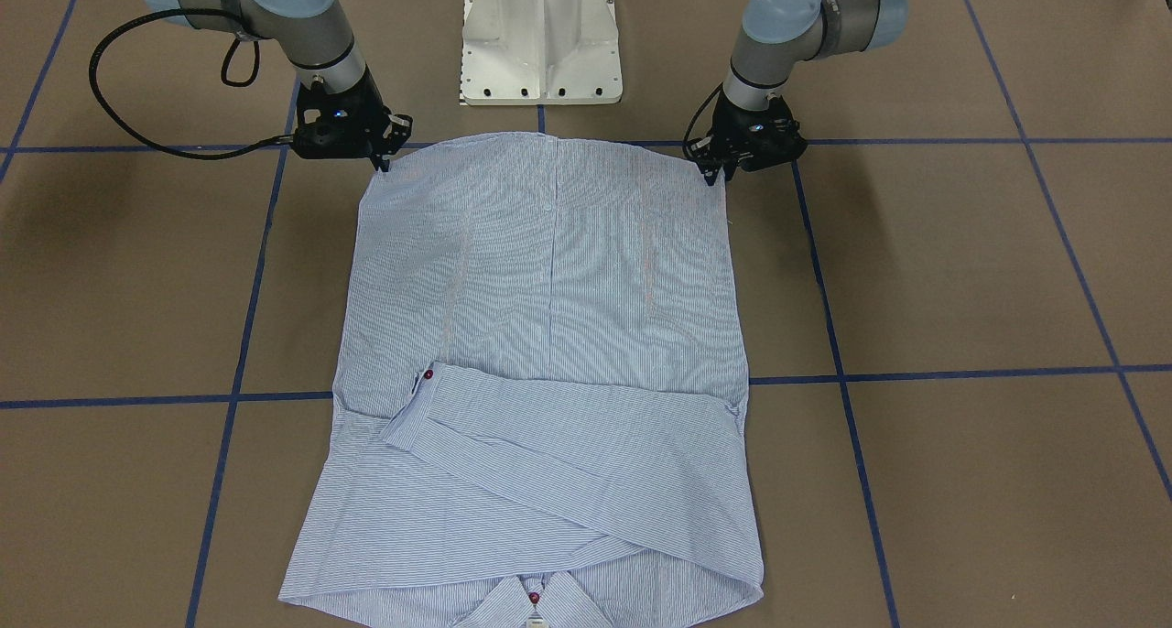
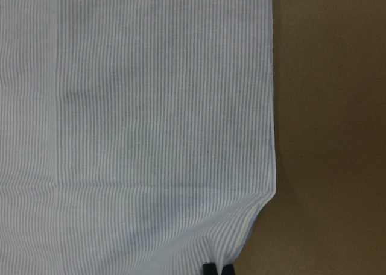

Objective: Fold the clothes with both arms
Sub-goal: 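Grasp the hem corners with both grippers and hold them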

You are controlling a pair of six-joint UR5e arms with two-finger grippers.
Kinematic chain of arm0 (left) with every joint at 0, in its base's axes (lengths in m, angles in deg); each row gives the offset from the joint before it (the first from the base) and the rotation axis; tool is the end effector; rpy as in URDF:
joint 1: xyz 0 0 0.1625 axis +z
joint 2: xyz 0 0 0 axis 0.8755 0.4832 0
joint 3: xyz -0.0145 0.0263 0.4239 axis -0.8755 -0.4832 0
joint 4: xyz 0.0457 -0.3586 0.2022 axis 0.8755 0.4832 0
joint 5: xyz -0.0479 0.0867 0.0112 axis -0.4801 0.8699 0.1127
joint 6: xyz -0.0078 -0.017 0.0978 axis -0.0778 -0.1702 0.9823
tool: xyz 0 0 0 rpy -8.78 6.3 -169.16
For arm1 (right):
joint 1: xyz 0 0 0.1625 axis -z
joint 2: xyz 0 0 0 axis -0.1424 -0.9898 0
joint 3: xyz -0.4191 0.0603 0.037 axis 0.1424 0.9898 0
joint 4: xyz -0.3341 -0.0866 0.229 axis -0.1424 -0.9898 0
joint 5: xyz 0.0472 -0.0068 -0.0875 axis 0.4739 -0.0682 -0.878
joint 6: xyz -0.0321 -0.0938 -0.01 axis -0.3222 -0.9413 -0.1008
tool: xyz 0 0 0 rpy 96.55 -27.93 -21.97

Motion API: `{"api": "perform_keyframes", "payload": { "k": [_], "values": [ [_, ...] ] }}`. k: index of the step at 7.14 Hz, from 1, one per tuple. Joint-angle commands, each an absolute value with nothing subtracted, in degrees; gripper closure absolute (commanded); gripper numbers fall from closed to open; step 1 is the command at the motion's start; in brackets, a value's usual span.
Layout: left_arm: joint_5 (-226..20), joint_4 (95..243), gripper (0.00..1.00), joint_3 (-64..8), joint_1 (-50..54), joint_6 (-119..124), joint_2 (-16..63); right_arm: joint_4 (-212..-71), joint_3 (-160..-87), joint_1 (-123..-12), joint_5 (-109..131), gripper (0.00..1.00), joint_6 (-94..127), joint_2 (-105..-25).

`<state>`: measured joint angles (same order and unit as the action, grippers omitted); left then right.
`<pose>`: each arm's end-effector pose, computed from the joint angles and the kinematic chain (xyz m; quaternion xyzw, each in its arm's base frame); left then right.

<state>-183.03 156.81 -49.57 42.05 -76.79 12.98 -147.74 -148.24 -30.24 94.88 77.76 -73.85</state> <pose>0.4732 -0.2831 0.3738 -0.0417 0.3964 -0.1433 0.9059 -0.4487 -0.2941 0.3308 -0.0185 -0.4039 0.0215 0.9144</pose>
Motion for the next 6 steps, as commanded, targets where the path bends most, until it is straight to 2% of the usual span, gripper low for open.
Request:
{"api": "perform_keyframes", "payload": {
  "k": [1, 3, 6],
  "values": [
    [-183.21, 156.73, 1.0, -50.62, 41.95, -76.79, 13.02, -147.74, -148.33, -30.51, 95.07, 1.0, 77.76, -73.85],
    [-183.3, 154.12, 1.0, -54.03, 41.95, -76.79, 13.01, -147.65, -149.55, -31.56, 96.99, 1.0, 77.06, -73.85],
    [-185.22, 147.09, 1.0, -63.95, 41.95, -76.79, 13.02, -142.85, -151.23, -32.18, 102.18, 1.0, 76.18, -74.46]
  ]
}}
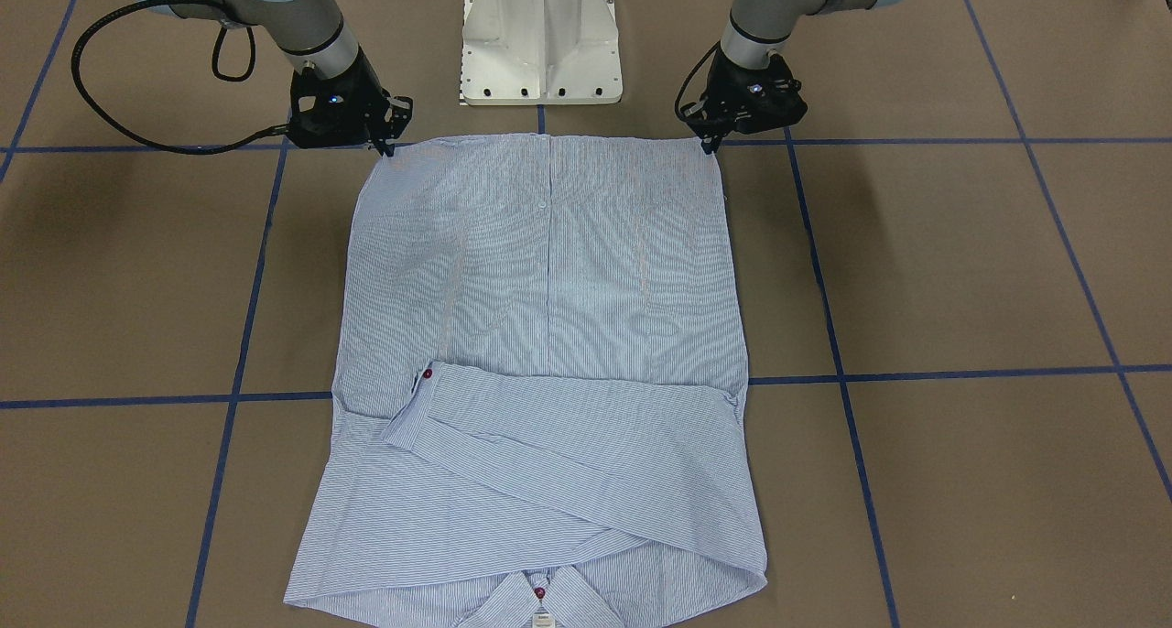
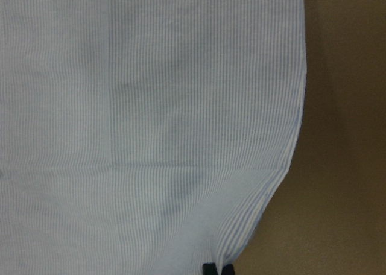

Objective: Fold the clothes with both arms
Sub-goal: 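Grasp the hem corners with both grippers and hold them, then lift the hem with both grippers and fold it toward the collar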

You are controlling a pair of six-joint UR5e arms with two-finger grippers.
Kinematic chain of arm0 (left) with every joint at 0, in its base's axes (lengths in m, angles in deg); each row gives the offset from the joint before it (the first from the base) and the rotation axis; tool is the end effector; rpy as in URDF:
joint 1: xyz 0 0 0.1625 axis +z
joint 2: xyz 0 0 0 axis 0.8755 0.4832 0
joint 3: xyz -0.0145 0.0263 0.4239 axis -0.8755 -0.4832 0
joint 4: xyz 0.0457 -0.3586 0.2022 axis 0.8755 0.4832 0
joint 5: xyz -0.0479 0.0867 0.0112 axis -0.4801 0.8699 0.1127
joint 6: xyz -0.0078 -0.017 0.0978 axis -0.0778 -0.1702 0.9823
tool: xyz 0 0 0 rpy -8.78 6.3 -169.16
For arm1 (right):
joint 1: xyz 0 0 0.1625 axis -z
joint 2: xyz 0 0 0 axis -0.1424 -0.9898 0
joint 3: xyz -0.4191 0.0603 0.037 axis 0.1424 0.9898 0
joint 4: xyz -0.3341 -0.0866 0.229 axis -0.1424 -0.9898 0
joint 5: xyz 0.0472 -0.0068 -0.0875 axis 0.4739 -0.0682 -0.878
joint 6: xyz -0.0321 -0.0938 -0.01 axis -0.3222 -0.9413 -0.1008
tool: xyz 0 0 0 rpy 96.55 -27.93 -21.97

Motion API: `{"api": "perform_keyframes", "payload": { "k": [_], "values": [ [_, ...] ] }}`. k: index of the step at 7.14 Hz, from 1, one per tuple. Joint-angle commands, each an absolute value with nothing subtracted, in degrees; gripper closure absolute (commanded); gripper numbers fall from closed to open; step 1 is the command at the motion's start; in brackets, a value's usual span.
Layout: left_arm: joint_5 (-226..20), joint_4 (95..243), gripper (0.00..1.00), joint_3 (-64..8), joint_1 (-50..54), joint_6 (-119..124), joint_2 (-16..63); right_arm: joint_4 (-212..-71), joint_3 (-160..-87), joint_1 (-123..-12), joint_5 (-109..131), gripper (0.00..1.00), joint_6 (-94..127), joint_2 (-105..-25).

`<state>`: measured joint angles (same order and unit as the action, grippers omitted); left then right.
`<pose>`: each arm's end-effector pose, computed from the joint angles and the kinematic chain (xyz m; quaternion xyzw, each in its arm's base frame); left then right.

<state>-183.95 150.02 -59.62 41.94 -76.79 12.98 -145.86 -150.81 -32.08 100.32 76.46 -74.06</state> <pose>0.4339 -0.2689 0.3104 -0.0440 0.4225 -0.1358 0.8950 -0.4289 -0.2942 0.3065 -0.0360 -0.4456 -0.0007 0.8945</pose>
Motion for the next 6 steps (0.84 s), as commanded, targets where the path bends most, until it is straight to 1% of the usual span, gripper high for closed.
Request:
{"api": "perform_keyframes", "payload": {
  "k": [1, 2, 4, 5, 6],
  "values": [
    [-186.8, 145.06, 1.0, -67.03, 42.21, -76.79, 13.02, -140.21, -151.49, -32.35, 104.28, 1.0, 76.18, -75.07],
    [-187.95, 143.39, 1.0, -69.06, 44.04, -76.88, 13.02, -139.48, -152.28, -32.36, 107.35, 1.0, 76.18, -76.12],
    [-187.96, 143.02, 1.0, -69.69, 49.04, -80.37, 13.02, -139.3, -153.25, -32.62, 114.37, 1.0, 76.18, -76.83],
    [-187.96, 143.02, 1.0, -69.96, 51.42, -81.7, 13.1, -139.3, -154.91, -32.53, 117.98, 1.0, 76.18, -79.1],
    [-187.96, 143.02, 1.0, -70.66, 51.53, -82.23, 13.19, -139.21, -155.79, -32.79, 118.62, 1.0, 76.18, -79.64]
  ]
}}
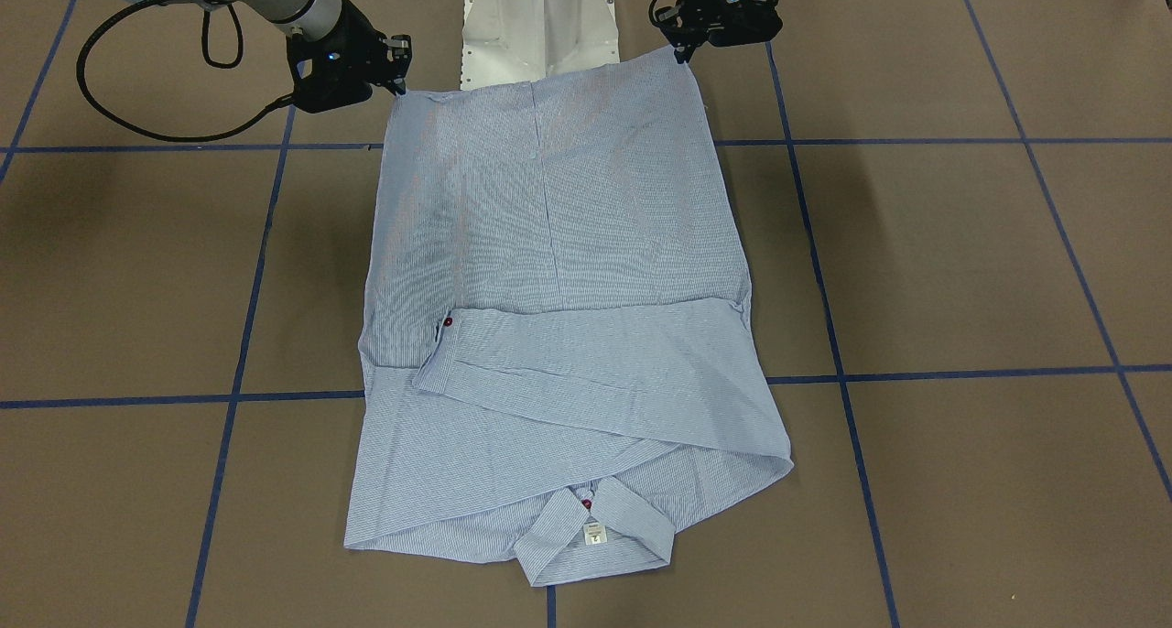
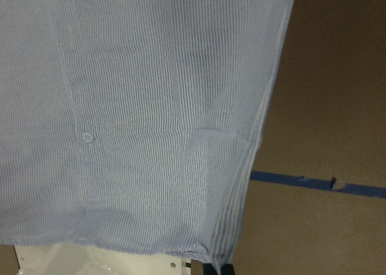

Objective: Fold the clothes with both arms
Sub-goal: 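Lift the hem with both grippers and fold it toward the collar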

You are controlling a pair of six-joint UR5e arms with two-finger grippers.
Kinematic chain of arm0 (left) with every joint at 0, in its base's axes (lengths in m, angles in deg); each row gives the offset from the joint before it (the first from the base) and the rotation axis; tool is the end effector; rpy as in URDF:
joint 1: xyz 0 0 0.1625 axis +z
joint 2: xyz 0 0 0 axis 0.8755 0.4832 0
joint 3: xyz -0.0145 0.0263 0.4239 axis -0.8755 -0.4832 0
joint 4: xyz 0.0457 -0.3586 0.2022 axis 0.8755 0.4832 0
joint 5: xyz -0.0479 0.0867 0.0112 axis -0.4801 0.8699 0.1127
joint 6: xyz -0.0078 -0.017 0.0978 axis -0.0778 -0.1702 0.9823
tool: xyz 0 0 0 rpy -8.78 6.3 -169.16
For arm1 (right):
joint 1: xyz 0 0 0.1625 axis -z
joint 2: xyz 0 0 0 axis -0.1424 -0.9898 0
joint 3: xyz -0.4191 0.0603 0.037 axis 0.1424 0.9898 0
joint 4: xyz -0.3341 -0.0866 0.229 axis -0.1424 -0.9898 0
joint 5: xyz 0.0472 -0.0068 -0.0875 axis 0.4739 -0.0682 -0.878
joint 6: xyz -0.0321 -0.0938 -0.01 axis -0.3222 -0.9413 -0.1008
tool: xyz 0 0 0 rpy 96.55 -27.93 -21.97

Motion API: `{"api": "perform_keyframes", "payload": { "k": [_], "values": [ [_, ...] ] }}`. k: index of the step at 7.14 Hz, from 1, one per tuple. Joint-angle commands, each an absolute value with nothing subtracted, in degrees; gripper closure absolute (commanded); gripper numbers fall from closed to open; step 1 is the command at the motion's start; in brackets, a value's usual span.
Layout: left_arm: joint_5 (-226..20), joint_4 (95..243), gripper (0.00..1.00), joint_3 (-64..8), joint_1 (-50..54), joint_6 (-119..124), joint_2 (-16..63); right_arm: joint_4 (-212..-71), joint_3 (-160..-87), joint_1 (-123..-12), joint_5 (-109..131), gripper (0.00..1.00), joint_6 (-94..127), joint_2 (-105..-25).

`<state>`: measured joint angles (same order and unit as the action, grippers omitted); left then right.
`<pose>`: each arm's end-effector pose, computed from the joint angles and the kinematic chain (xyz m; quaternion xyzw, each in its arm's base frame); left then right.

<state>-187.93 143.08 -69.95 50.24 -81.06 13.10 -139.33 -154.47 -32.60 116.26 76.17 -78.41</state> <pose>0.4168 -0.1867 0.2519 -0.1188 0.4414 -0.0834 0.8855 -0.3973 -0.2587 0.2934 -0.1318 -0.5097 -0.0748 0.8469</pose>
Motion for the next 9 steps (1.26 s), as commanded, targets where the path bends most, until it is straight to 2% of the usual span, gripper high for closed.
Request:
{"api": "perform_keyframes", "payload": {
  "k": [1, 4, 7, 9],
  "values": [
    [-188.05, 142.93, 1.0, -71.88, 50.66, -82.24, 12.93, -139.3, -155.28, -33.67, 118.45, 1.0, 76.09, -79.3],
    [-188.31, 142.93, 1.0, -70.06, 41.47, -74.46, 13.98, -139.12, -148.63, -42.26, 117.31, 1.0, 68.49, -75.63],
    [-197.78, 143.11, 1.0, -60.33, 27.13, -64.07, 20.99, -139.3, -140.97, -46.84, 117.31, 1.0, 68.53, -67.45],
    [-198.07, 143.72, 1.0, -56.61, 22.72, -59.58, 21.89, -139.3, -138.15, -50.88, 117.48, 1.0, 68.62, -66.38]
  ]
}}
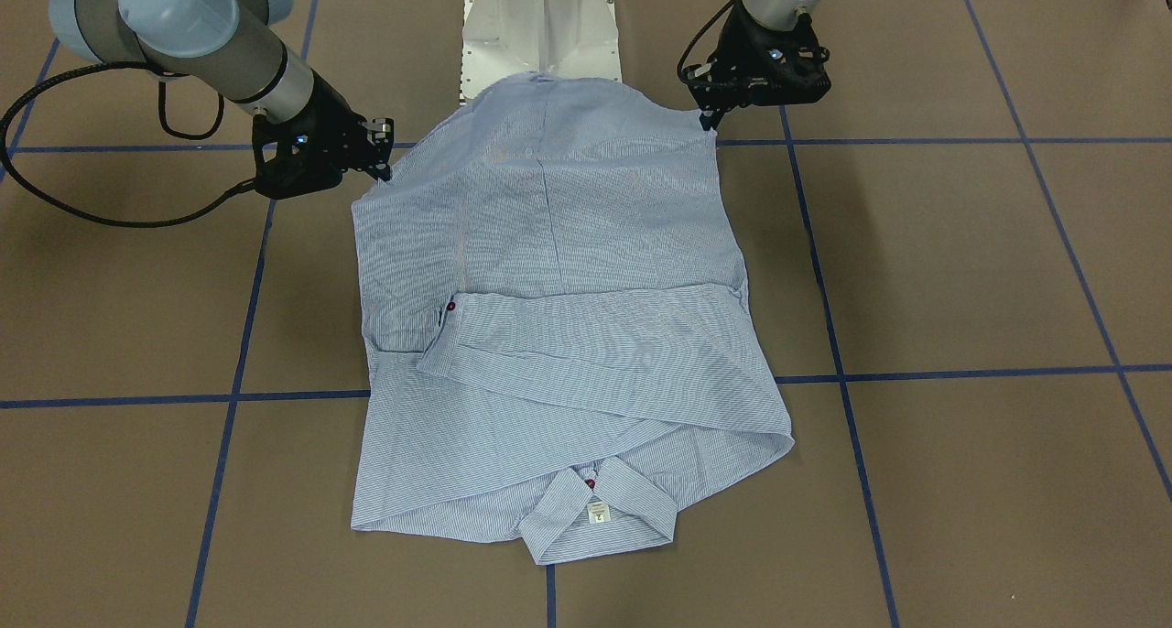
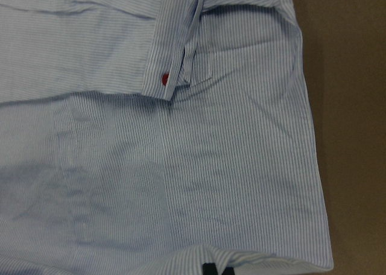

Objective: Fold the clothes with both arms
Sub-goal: 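Lift the hem with both grippers and fold it toward the collar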

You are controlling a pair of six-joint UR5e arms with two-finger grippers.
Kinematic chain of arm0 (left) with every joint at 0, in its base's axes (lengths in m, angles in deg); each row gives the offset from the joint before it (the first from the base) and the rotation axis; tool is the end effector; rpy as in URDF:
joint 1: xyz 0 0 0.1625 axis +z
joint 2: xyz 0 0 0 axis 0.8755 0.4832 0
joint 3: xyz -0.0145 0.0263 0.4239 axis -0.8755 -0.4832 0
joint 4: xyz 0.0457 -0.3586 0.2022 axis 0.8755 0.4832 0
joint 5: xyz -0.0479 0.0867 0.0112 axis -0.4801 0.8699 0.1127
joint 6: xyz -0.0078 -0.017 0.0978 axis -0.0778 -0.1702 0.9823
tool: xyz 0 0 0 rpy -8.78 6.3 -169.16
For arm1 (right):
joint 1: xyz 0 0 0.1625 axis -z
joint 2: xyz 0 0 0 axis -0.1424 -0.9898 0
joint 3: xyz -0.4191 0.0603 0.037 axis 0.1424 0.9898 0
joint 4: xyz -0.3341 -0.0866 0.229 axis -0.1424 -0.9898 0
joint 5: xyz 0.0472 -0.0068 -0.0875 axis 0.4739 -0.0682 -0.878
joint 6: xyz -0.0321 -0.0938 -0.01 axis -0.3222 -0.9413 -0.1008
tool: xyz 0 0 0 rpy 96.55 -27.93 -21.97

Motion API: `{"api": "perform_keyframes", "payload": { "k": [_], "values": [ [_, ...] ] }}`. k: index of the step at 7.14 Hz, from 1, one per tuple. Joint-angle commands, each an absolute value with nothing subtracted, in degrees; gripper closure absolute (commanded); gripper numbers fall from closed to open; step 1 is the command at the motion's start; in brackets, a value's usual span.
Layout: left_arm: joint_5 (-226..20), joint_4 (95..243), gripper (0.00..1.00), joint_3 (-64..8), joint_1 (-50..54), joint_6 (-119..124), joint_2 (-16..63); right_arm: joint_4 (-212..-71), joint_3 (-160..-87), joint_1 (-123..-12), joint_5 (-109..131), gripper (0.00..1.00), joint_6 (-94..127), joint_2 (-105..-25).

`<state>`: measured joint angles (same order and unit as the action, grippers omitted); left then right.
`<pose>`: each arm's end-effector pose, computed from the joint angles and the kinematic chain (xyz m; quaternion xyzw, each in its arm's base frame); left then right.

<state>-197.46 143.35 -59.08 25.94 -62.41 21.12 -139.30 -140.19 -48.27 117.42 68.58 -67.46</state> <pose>0.3685 -0.3690 0.2531 -0.0288 0.4590 -0.0952 0.8828 -0.3859 -0.4161 0.3005 -0.0505 -0.5102 -0.0092 0.8585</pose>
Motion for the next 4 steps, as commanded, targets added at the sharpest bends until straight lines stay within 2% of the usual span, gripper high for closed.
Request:
{"api": "perform_keyframes", "payload": {
  "k": [1, 4],
  "values": [
    [-198.07, 143.81, 1.0, -54.69, 21.22, -58.87, 23.55, -139.39, -135.53, -52.81, 117.57, 1.0, 68.62, -64.03],
    [-198.16, 144.16, 1.0, -46.61, 16.65, -54.4, 29.34, -139.3, -125.78, -57.83, 117.57, 1.0, 68.35, -55.86]
  ]
}}
